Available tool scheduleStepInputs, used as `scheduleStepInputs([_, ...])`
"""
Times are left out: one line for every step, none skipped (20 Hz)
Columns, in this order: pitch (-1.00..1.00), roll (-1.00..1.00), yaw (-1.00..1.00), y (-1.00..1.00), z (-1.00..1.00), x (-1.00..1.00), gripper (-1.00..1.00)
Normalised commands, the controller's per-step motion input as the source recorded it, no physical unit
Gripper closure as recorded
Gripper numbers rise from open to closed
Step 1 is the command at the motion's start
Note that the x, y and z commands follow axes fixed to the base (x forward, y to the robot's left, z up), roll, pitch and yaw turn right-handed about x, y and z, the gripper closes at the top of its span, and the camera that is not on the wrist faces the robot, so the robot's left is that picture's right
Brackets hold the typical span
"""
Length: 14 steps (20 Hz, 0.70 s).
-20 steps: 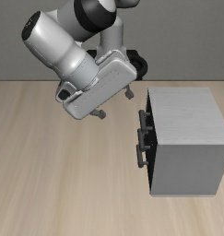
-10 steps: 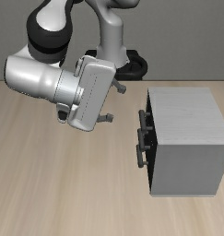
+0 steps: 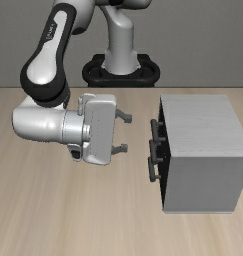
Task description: Open the top layer of the cabinet
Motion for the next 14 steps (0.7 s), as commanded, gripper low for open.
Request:
scheduleStepInputs([0.0,0.0,0.0,1.0,0.0,0.0,-1.0])
scheduleStepInputs([0.0,0.0,0.0,1.0,0.0,0.0,-1.0])
scheduleStepInputs([0.0,0.0,0.0,1.0,0.0,0.0,-1.0])
scheduleStepInputs([0.0,0.0,0.0,1.0,0.0,0.0,-1.0])
scheduleStepInputs([0.0,0.0,0.0,1.0,0.0,0.0,-1.0])
scheduleStepInputs([0.0,0.0,0.0,0.0,0.0,-1.0,-1.0])
scheduleStepInputs([0.0,0.0,0.0,0.0,0.0,-1.0,-1.0])
scheduleStepInputs([0.0,0.0,0.0,1.0,0.0,0.0,-1.0])
scheduleStepInputs([0.0,0.0,0.0,0.0,0.0,0.0,1.0])
scheduleStepInputs([0.0,0.0,0.0,0.0,0.0,0.0,1.0])
scheduleStepInputs([0.0,0.0,0.0,0.0,0.0,0.0,1.0])
scheduleStepInputs([0.0,0.0,0.0,0.0,0.0,0.0,1.0])
scheduleStepInputs([0.0,0.0,0.0,0.0,0.0,0.0,1.0])
scheduleStepInputs([0.0,0.0,0.0,0.0,0.0,0.0,1.0])
